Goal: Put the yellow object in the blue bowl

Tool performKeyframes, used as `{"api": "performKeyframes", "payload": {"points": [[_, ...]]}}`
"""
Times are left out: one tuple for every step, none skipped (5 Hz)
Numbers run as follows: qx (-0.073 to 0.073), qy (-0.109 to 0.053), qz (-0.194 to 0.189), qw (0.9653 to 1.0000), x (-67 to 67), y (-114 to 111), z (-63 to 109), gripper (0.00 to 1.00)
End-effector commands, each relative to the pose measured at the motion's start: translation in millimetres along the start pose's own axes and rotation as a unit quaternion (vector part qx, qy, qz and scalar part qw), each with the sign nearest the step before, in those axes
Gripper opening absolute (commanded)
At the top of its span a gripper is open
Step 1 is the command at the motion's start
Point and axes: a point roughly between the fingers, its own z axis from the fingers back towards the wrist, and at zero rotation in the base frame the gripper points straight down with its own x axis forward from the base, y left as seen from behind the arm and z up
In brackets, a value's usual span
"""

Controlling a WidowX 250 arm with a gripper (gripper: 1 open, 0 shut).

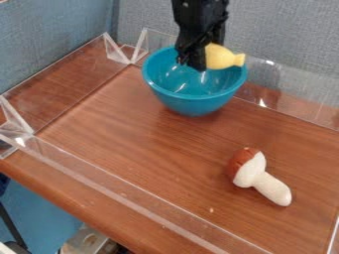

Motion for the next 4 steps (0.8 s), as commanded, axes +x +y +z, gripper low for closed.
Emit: {"api": "performKeyframes", "payload": {"points": [[-0.026, -0.019, 0.016, 0.9994, 20.1, -5.8, 5.9, 0.0], [-0.024, -0.03, 0.036, 0.9986, 42.9, -6.5, -1.9, 0.0], [-0.023, -0.037, 0.041, 0.9982, 52.9, -9.4, -7.1, 0.0], [-0.025, -0.033, 0.029, 0.9987, 49.1, -12.9, -21.3, 0.0]]}}
